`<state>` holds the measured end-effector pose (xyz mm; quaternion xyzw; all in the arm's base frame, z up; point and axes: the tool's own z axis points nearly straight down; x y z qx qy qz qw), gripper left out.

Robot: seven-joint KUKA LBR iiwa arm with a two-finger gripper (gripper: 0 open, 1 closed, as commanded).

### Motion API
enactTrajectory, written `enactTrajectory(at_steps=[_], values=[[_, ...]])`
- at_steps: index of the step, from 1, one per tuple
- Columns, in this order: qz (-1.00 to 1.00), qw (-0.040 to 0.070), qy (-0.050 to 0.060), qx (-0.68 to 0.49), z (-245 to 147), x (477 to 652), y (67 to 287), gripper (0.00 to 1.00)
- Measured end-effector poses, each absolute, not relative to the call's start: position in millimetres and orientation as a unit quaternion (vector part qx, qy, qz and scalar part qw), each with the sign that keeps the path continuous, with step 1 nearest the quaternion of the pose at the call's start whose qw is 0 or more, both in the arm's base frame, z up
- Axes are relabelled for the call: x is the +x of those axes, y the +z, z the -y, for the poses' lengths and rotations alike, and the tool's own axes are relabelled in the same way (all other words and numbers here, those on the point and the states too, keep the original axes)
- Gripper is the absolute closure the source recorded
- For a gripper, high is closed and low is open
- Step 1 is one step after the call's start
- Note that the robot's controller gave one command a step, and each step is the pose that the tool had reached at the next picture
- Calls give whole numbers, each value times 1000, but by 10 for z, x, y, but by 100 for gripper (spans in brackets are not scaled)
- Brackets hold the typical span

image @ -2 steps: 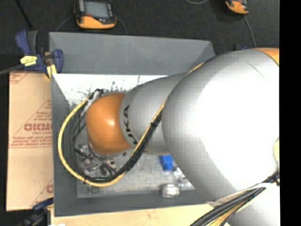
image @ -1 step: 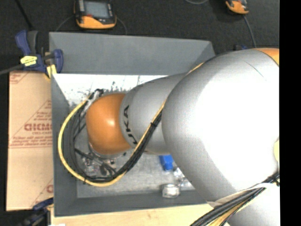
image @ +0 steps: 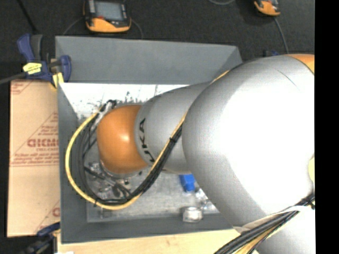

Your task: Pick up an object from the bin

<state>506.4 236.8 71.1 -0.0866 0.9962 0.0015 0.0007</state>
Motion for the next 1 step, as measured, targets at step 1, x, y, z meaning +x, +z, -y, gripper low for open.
enactTrajectory(at_steps=[1], values=[[-992, 6, 0, -125, -2214, 5497, 1315, 0]])
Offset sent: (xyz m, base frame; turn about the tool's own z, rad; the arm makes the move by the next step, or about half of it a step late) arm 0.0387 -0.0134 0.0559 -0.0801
